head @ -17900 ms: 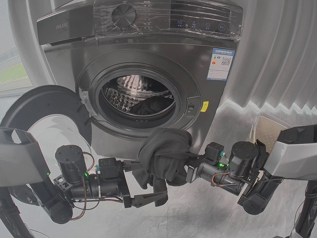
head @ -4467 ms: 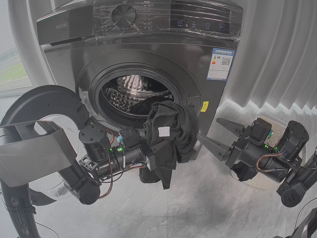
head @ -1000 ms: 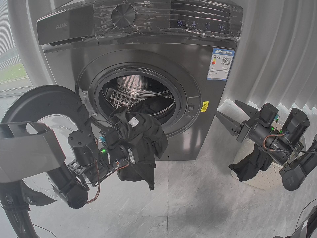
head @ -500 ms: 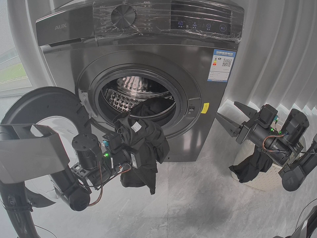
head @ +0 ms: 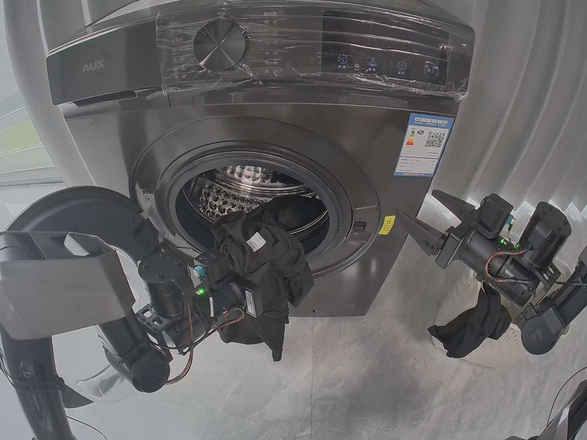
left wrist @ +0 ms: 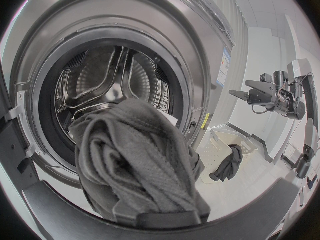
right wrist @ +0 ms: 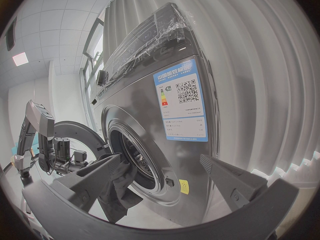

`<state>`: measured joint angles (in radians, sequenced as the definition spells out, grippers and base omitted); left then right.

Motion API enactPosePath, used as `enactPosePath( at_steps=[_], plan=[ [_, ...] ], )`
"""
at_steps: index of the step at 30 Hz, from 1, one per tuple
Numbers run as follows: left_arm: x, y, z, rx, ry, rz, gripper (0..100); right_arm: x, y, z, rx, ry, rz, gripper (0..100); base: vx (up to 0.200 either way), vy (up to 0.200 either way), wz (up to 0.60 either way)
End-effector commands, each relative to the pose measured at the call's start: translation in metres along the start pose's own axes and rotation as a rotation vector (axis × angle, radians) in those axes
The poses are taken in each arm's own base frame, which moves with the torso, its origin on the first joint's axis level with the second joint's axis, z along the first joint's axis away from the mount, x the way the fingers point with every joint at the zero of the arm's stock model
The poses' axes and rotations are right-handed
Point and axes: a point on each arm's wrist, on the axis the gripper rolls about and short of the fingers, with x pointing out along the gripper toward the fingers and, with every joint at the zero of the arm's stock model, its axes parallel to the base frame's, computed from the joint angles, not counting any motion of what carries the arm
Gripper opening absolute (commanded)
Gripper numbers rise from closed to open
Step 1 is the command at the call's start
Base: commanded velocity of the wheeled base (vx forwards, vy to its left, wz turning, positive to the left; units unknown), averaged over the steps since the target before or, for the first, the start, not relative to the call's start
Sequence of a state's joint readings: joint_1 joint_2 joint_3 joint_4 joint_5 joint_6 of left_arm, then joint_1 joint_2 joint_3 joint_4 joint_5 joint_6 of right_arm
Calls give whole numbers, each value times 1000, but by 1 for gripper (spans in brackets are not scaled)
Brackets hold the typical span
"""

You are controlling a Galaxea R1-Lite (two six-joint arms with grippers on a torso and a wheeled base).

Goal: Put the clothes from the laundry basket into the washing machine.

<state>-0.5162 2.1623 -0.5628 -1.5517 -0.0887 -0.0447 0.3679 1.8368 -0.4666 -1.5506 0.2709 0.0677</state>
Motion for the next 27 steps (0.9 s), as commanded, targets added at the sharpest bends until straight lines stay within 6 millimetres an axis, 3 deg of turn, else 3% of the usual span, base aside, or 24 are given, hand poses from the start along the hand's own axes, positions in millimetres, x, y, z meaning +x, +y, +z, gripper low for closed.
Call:
enactPosePath(
  at_steps=[1,11,18,27],
  plan=[
    [1,1,-6,-1,18,1,0,0,0,-1,1,2,2,100,0,200,0],
    [1,1,-7,0,21,1,0,1,3,-1,3,3,13,100,0,200,0],
    [1,0,-7,0,21,14,0,0,4,-4,6,16,12,100,0,0,0],
    [2,0,-11,1,33,11,0,-11,10,-27,28,124,24,100,22,0,0]
  ],
)
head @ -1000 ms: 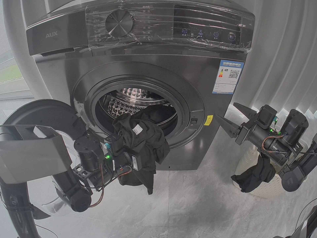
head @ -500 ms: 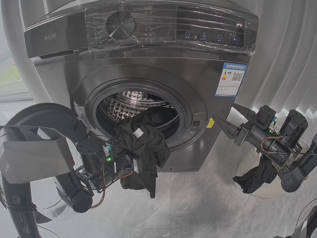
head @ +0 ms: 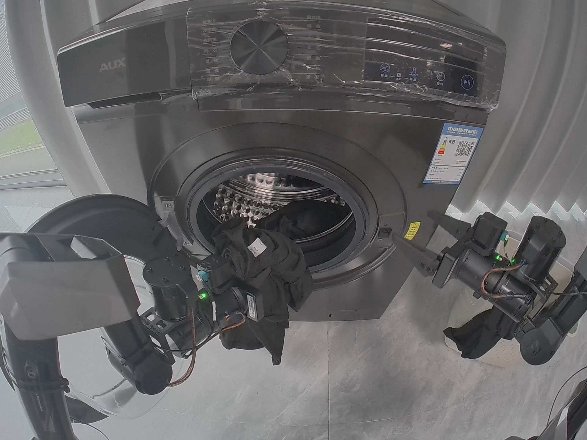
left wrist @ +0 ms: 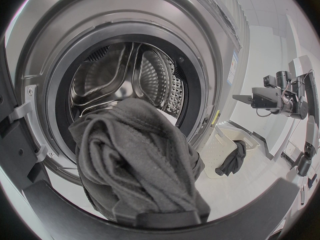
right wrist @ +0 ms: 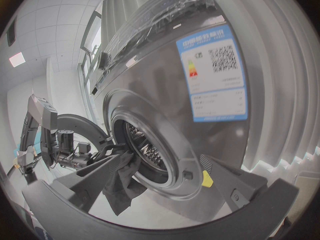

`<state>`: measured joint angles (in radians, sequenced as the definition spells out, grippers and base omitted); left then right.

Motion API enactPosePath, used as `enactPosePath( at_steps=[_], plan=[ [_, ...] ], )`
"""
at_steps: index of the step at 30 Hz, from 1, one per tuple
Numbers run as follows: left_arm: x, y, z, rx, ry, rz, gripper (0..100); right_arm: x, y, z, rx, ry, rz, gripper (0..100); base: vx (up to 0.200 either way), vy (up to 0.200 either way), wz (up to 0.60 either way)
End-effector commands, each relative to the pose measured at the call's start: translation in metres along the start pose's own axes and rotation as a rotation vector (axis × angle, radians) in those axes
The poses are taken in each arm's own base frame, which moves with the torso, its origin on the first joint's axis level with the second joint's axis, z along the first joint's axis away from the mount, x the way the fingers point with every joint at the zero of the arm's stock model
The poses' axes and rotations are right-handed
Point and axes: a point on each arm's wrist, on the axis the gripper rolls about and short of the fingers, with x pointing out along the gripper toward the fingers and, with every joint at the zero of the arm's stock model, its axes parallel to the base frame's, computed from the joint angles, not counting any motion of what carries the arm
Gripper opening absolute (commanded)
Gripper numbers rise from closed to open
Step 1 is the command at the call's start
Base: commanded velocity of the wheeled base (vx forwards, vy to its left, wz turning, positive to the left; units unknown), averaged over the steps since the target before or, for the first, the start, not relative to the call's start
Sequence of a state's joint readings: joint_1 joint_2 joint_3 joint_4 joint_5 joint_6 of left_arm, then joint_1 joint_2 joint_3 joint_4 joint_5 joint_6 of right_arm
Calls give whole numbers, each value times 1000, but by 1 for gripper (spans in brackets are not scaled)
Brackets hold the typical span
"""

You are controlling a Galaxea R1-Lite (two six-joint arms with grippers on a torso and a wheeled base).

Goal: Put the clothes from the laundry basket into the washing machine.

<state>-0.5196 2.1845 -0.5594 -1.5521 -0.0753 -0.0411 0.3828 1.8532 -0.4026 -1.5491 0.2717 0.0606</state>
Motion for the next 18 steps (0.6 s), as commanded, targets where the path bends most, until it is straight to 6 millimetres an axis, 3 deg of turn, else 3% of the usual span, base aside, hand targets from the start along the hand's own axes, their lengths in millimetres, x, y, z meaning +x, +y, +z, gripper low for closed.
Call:
enactPosePath(
  at_steps=[1,5,12,18],
  plan=[
    [0,0,-3,-1,11,0,0,-3,5,-12,13,51,16,100,200,0,0],
    [0,-1,-4,-1,13,-1,0,-8,7,-17,17,81,20,100,200,0,0],
    [1,-12,3,6,-13,-35,0,-23,11,-30,21,159,16,100,0,0,0],
    [27,-12,8,112,-85,-13,0,-41,18,-44,9,250,38,100,0,0,0]
  ],
)
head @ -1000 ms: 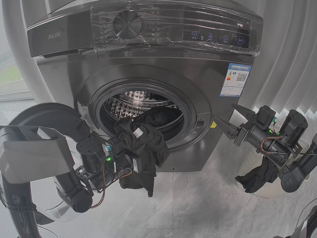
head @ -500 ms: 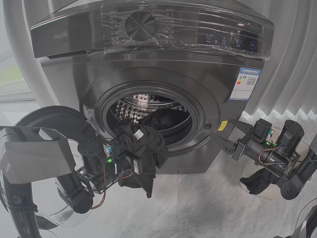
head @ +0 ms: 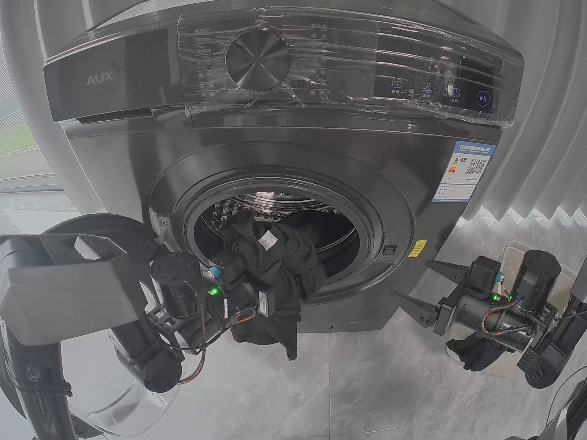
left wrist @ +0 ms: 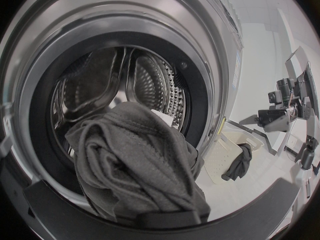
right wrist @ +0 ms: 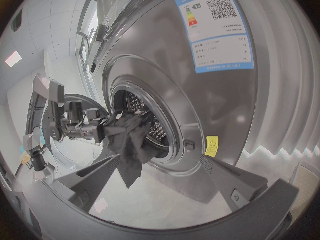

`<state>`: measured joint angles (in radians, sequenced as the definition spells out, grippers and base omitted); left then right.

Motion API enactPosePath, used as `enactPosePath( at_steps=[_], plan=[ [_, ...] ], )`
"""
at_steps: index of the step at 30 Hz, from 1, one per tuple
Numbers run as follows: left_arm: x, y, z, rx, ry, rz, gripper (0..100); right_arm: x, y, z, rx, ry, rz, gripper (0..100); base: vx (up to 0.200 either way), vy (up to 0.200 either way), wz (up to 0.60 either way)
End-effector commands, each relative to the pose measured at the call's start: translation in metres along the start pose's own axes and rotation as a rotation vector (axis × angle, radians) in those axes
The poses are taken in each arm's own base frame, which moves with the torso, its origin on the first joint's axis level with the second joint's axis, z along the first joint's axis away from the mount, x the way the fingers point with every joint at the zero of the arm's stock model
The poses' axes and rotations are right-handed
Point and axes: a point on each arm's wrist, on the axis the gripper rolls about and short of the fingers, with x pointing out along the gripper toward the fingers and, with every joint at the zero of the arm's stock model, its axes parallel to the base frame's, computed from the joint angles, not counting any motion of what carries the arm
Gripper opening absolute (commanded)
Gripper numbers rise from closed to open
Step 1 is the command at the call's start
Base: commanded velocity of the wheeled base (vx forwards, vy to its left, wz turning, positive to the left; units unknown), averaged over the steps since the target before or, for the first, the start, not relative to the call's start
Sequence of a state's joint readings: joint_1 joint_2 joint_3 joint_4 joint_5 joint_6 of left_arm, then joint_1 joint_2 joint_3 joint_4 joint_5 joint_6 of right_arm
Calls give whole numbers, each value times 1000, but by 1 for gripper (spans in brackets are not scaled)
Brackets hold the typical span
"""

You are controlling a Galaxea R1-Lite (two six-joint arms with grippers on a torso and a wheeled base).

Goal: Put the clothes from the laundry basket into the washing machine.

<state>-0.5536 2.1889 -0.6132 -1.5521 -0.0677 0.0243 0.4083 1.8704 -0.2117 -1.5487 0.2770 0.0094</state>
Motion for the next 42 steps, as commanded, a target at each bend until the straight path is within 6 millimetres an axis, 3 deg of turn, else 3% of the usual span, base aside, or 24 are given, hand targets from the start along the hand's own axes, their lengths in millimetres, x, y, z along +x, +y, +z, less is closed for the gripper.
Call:
enactPosePath(
  at_steps=[1,8,24,34,42],
  plan=[
    [21,0,1,45,-49,19,0,-7,5,-9,1,47,15,100,0,0,0],
    [26,-1,-13,10,-19,106,0,-9,7,-8,0,45,20,100,0,0,0],
    [28,-7,-7,6,-40,64,0,-8,9,-8,-2,46,29,100,25,0,0],
    [65,-10,-4,-79,-147,19,0,-21,12,-20,13,115,26,100,0,0,0],
    [93,-9,-13,-114,-132,122,0,-32,15,-31,23,180,26,100,0,0,0]
  ],
)
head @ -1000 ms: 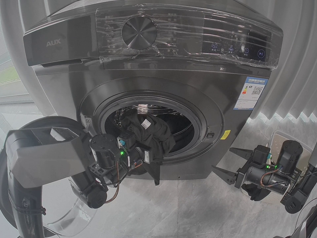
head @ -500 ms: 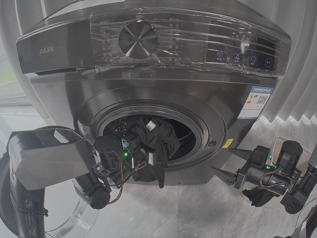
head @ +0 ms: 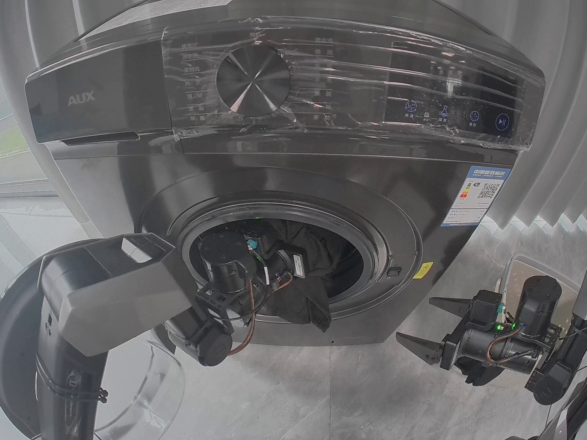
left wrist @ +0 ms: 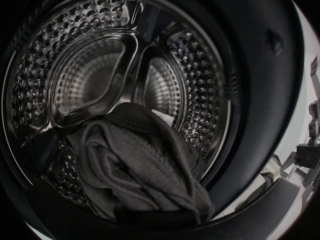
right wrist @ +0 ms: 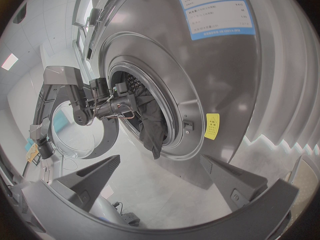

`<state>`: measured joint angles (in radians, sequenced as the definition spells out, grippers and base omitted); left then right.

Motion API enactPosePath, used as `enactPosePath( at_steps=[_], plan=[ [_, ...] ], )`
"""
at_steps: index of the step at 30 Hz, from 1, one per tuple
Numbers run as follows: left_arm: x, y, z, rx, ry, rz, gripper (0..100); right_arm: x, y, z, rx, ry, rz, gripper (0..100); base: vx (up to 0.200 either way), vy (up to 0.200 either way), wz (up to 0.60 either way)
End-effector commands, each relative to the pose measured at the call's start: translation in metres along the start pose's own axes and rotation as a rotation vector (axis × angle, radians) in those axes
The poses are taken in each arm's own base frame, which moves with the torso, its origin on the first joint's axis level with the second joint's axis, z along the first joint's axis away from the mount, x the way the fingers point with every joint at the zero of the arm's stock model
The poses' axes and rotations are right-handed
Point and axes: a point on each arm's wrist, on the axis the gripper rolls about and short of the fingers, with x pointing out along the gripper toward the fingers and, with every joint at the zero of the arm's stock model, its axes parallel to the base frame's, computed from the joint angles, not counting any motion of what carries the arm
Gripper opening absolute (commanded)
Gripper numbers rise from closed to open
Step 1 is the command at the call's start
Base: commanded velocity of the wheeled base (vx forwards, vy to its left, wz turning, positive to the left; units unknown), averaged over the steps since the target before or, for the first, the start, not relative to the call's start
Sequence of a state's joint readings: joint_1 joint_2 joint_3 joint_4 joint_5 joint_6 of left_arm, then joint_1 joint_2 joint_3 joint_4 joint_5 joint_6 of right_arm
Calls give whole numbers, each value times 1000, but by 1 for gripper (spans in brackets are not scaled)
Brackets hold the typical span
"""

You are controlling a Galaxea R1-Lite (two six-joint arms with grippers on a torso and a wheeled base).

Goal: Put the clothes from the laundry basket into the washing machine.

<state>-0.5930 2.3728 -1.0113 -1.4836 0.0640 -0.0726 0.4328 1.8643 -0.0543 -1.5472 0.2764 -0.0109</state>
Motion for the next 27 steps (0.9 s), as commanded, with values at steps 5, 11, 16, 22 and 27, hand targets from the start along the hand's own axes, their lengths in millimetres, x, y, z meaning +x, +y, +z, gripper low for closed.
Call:
enactPosePath(
  at_steps=[5,11,16,22,27],
  plan=[
    [30,-1,-19,-68,0,71,0,-4,2,-7,3,38,3,100,0,0,0],
    [48,-4,-16,-105,-23,94,0,-6,2,-8,4,42,3,100,0,0,0],
    [60,-2,-19,-105,-34,118,0,-6,2,-8,4,41,3,100,0,0,0],
    [76,1,-18,-105,-53,128,0,-6,2,-8,4,41,3,100,0,0,0],
    [95,6,-21,-107,-89,157,0,-6,2,-8,5,44,3,100,0,0,0]
  ],
)
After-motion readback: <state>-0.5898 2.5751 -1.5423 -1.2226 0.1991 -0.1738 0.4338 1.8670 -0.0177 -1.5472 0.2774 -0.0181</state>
